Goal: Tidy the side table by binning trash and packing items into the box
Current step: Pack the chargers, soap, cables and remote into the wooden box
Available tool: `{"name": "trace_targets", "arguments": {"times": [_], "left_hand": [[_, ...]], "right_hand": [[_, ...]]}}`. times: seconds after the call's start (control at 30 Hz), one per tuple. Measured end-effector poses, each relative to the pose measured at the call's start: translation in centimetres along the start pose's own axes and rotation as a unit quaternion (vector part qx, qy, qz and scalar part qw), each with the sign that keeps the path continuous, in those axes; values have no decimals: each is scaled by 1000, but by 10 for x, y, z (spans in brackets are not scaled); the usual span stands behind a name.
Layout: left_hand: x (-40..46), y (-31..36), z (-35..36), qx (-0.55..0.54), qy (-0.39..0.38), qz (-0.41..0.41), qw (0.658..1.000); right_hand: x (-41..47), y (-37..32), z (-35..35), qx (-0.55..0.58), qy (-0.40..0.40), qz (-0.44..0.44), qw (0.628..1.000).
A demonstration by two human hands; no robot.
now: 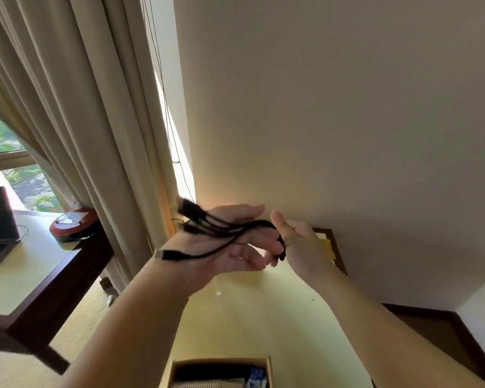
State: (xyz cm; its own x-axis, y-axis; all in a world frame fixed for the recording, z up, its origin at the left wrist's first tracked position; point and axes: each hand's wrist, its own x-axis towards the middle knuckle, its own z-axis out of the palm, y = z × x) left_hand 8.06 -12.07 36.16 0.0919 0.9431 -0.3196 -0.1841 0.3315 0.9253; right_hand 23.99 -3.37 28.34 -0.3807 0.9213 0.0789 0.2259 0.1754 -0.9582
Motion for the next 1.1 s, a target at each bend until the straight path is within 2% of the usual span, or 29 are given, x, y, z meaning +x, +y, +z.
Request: {"name": "trace_targets", "arguments": {"times": [0.1,0.2,0.27,0.3,0.37,0.4,0.47,0.53,0.63,0.73,0.8,0.9,0.97,1.0,1.1], "left_hand": [[8,-20,-11,-104,-19,-31,994],[21,-59,-16,-111,50,10,993],[31,-90,-19,31,148,86,985],[34,-104,-21,127,179,132,967],[41,-132,-23,257,159,162,939],[43,-145,-24,261,125,151,945],[41,-167,-19,222,68,125,964],[36,-180,-11,161,80,117,977],[29,-205,0,41,187,77,979],[26,-229,2,-90,256,11,962],[23,-243,-2,-122,304,-18,945],[19,-266,-15,-160,352,-58,920],[18,-281,-25,-158,381,-76,908],[18,-289,-31,-154,397,-81,901],[18,-313,-47,-116,417,-94,896]], "right_hand": [[-19,16,24,92,16,98,991],[-29,29,36,150,-21,191,970],[-33,36,38,146,-52,215,964],[-36,39,36,146,-70,218,962],[-39,44,31,180,-129,210,952],[-41,46,28,200,-160,213,943],[-44,52,24,229,-195,225,927],[-42,62,26,232,-183,225,929],[-45,81,43,296,-113,251,915],[-58,102,71,341,-80,283,893],[-66,118,91,277,-89,281,915],[-74,143,115,39,-119,174,977],[-79,162,126,-115,-148,110,976],[-82,172,129,-146,-159,103,971],[-99,201,139,-77,-198,162,964]]}}
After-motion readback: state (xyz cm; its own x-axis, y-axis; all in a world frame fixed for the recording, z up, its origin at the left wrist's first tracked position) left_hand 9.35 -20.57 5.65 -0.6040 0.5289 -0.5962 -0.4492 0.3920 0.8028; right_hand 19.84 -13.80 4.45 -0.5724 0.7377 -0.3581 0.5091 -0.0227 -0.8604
